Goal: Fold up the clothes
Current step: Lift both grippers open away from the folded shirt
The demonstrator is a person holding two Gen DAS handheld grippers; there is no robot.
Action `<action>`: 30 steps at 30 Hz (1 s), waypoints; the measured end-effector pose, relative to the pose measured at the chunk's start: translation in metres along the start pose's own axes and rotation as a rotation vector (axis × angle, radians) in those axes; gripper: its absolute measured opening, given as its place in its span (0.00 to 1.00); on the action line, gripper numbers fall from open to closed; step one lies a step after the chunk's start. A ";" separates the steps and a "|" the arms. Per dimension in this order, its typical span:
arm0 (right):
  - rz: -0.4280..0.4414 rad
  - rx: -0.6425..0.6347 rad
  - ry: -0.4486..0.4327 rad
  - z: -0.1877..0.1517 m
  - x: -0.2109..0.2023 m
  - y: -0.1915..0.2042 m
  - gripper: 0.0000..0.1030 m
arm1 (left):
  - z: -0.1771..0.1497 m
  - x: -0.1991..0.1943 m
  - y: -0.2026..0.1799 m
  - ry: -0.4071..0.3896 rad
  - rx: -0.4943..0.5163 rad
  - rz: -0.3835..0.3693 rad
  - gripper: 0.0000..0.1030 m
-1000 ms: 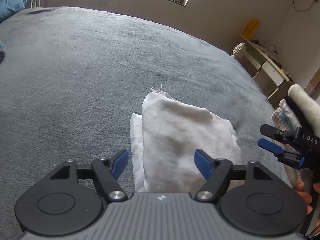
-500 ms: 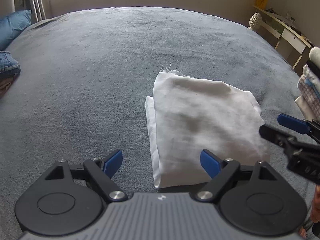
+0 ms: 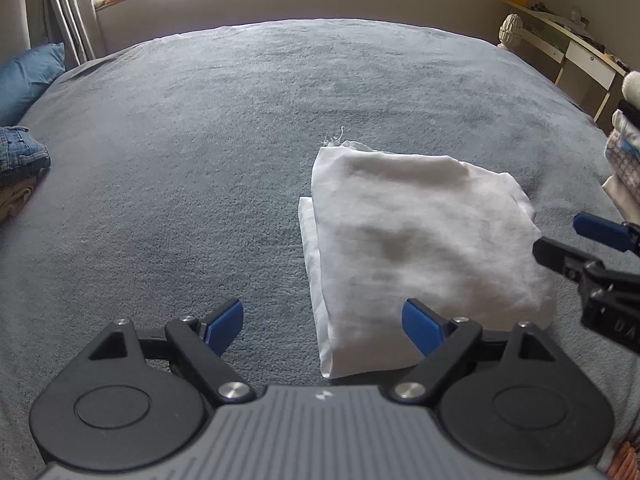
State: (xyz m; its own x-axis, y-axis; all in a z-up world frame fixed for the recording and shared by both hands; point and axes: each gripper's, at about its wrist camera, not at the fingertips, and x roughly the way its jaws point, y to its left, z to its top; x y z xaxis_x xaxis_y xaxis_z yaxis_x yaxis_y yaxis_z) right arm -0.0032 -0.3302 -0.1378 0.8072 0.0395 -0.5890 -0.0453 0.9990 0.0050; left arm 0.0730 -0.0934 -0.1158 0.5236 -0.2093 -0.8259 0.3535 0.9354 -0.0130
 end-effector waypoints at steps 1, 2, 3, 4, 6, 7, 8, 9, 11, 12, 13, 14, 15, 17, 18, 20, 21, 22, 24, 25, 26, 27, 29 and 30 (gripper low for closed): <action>0.000 0.016 -0.001 0.000 0.000 -0.003 0.56 | 0.000 0.000 0.000 -0.003 0.004 0.002 0.86; 0.000 0.030 0.000 0.000 0.000 -0.005 0.56 | 0.000 0.000 -0.001 -0.006 0.007 0.005 0.86; 0.000 0.042 0.001 0.000 0.000 -0.007 0.56 | 0.000 -0.001 -0.001 -0.009 0.011 0.008 0.86; 0.000 0.053 0.004 0.000 0.000 -0.009 0.56 | 0.000 -0.001 -0.002 -0.011 0.014 0.010 0.86; 0.001 0.073 0.010 -0.001 0.001 -0.012 0.56 | 0.000 0.000 -0.003 -0.015 0.021 0.016 0.86; 0.001 0.080 0.013 -0.002 0.002 -0.013 0.56 | -0.001 0.000 -0.003 -0.016 0.023 0.018 0.87; 0.000 0.083 0.015 -0.002 0.002 -0.013 0.56 | -0.001 0.000 -0.003 -0.015 0.024 0.020 0.87; -0.003 0.083 0.016 -0.003 0.002 -0.014 0.56 | -0.001 0.000 -0.003 -0.015 0.026 0.022 0.87; -0.006 0.083 0.017 -0.003 0.003 -0.014 0.56 | -0.001 0.000 -0.004 -0.015 0.027 0.027 0.87; -0.008 0.083 0.018 -0.003 0.003 -0.014 0.56 | -0.001 0.000 -0.004 -0.015 0.027 0.029 0.87; -0.008 0.085 0.018 -0.003 0.003 -0.015 0.56 | -0.001 0.000 -0.004 -0.014 0.027 0.031 0.87; -0.009 0.087 0.018 -0.003 0.003 -0.015 0.56 | -0.001 -0.001 -0.004 -0.014 0.026 0.031 0.87; -0.009 0.089 0.020 -0.003 0.003 -0.016 0.56 | -0.001 -0.001 -0.004 -0.013 0.024 0.029 0.87; -0.010 0.093 0.022 -0.004 0.003 -0.016 0.56 | -0.002 -0.001 -0.003 -0.009 0.017 0.022 0.87; -0.009 0.096 0.023 -0.004 0.004 -0.016 0.56 | -0.002 0.000 -0.003 -0.007 0.014 0.021 0.87; -0.007 0.101 0.025 -0.004 0.004 -0.018 0.56 | -0.002 0.001 -0.002 -0.005 0.010 0.019 0.87; -0.007 0.105 0.025 -0.004 0.004 -0.018 0.56 | -0.002 0.001 -0.001 -0.006 0.009 0.018 0.87; -0.006 0.109 0.025 -0.004 0.004 -0.019 0.56 | -0.002 0.000 0.000 -0.012 0.005 0.013 0.87; 0.004 0.134 0.023 -0.004 0.004 -0.023 0.56 | -0.002 -0.003 0.006 -0.035 -0.014 -0.009 0.87; 0.011 0.155 0.021 -0.003 0.004 -0.026 0.57 | -0.002 -0.005 0.009 -0.049 -0.026 -0.020 0.87; 0.018 0.185 0.019 -0.003 0.003 -0.031 0.57 | -0.001 -0.007 0.014 -0.067 -0.045 -0.037 0.87; 0.039 0.227 0.029 -0.004 0.006 -0.038 0.57 | 0.000 -0.010 0.018 -0.087 -0.066 -0.052 0.88; 0.101 0.323 0.065 -0.009 0.017 -0.051 0.58 | 0.002 -0.012 0.029 -0.118 -0.118 -0.095 0.90; 0.132 0.371 0.083 -0.011 0.022 -0.058 0.60 | 0.004 -0.011 0.035 -0.124 -0.145 -0.126 0.91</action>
